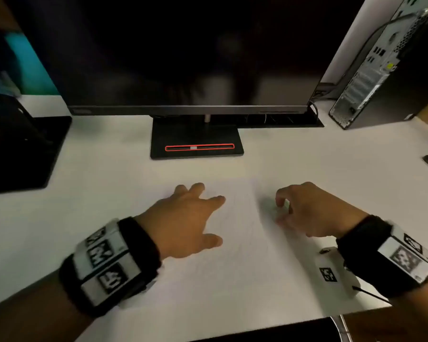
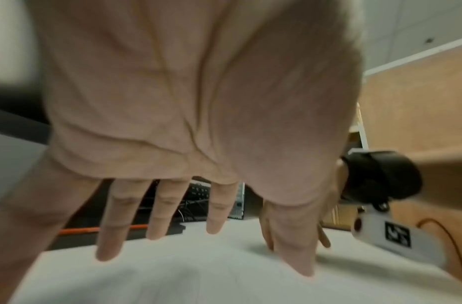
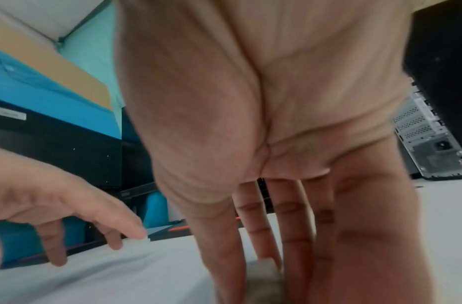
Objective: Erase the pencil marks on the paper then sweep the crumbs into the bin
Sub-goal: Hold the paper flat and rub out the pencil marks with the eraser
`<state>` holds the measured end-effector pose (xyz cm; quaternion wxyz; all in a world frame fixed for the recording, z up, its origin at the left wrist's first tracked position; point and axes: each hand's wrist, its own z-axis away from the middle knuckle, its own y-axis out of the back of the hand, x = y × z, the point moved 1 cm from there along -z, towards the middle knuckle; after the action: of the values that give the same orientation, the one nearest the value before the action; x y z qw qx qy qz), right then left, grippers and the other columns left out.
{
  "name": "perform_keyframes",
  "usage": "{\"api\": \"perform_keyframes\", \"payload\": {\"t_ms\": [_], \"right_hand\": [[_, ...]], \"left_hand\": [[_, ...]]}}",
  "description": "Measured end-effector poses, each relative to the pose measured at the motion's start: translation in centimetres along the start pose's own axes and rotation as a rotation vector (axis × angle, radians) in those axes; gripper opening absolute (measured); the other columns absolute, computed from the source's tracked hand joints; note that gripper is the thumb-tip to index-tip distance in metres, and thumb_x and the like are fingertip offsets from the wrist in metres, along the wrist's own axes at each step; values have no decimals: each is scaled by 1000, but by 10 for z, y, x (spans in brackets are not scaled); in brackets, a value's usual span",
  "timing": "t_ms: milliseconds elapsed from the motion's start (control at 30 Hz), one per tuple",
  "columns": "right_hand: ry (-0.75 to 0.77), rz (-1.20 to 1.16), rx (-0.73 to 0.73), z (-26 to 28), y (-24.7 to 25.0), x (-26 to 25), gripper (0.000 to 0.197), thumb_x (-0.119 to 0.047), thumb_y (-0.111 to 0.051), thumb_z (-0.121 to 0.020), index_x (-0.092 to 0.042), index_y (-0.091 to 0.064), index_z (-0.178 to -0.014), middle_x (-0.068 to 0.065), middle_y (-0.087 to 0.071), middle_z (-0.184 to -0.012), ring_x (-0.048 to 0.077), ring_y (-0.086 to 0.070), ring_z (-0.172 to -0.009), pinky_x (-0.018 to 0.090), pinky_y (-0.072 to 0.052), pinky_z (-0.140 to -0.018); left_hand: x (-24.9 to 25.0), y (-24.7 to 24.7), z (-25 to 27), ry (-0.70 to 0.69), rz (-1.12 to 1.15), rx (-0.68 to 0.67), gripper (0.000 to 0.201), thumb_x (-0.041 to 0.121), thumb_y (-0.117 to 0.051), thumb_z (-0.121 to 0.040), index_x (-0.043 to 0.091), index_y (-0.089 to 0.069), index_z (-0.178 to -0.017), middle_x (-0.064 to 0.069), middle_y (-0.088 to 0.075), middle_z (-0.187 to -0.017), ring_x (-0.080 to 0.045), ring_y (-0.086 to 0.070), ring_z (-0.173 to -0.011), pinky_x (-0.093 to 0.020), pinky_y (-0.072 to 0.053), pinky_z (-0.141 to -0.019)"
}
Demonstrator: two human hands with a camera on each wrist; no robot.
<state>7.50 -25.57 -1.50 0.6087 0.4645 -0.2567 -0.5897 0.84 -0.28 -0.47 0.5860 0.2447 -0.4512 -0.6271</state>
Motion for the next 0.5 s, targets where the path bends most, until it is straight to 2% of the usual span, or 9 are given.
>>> {"api": "perform_keyframes", "payload": {"t_ms": [100, 167, 267, 367, 433, 500], "right_hand": [[57, 41, 48, 3, -2, 3, 14, -25, -68, -86, -20, -63, -97, -3, -67, -71, 13, -60, -55, 35, -57, -62], [118, 20, 39, 10, -3, 5, 13, -25, -68, -86, -25, -65, -98, -8, -65, -65, 3, -58, -51, 27, -53, -58], [219, -58, 63, 23, -1, 8, 17, -26, -73, -83, -29, -66, -99, -10, -64, -68, -3, -58, -56, 17, -44, -56], [311, -68, 83, 29, -6, 5, 13, -27, -75, -79, -31, -64, -84, -11, -61, -67, 1, -56, -60, 15, -43, -56], [380, -72, 105, 27, -11, 2, 16, -25, -75, -78, -29, -60, -75, -10, -59, -66, 5, -53, -61, 16, -41, -56], [422, -93, 119, 22, -13, 0, 15, -26, -75, -81, -25, -61, -76, -10, -60, -69, 7, -54, -64, 17, -42, -59]], "left_hand": [[11, -14, -8, 20, -26, -89, 98, 67, -64, -86, 43, -4, -159, -5, 5, -167, -34, -1, -151, -51, -37, -114], [16, -25, -7, 34, -43, -113, 101, 67, -69, -82, 42, -7, -158, -6, 6, -167, -37, 0, -150, -53, -40, -111], [21, -33, 1, 31, -37, -119, 99, 64, -75, -78, 42, -15, -154, -4, -1, -165, -37, -5, -148, -50, -44, -107], [27, -37, 1, 54, -37, -70, 94, 70, -74, -73, 45, -20, -146, -1, -17, -154, -33, -19, -139, -52, -49, -98], [31, -37, -5, 76, -15, -33, 95, 74, -70, -74, 46, -17, -148, -1, -19, -152, -34, -21, -137, -51, -48, -99], [36, -36, -11, 103, -6, -26, 101, 74, -67, -77, 47, -8, -154, -1, -15, -155, -38, -19, -138, -49, -46, -103]]}}
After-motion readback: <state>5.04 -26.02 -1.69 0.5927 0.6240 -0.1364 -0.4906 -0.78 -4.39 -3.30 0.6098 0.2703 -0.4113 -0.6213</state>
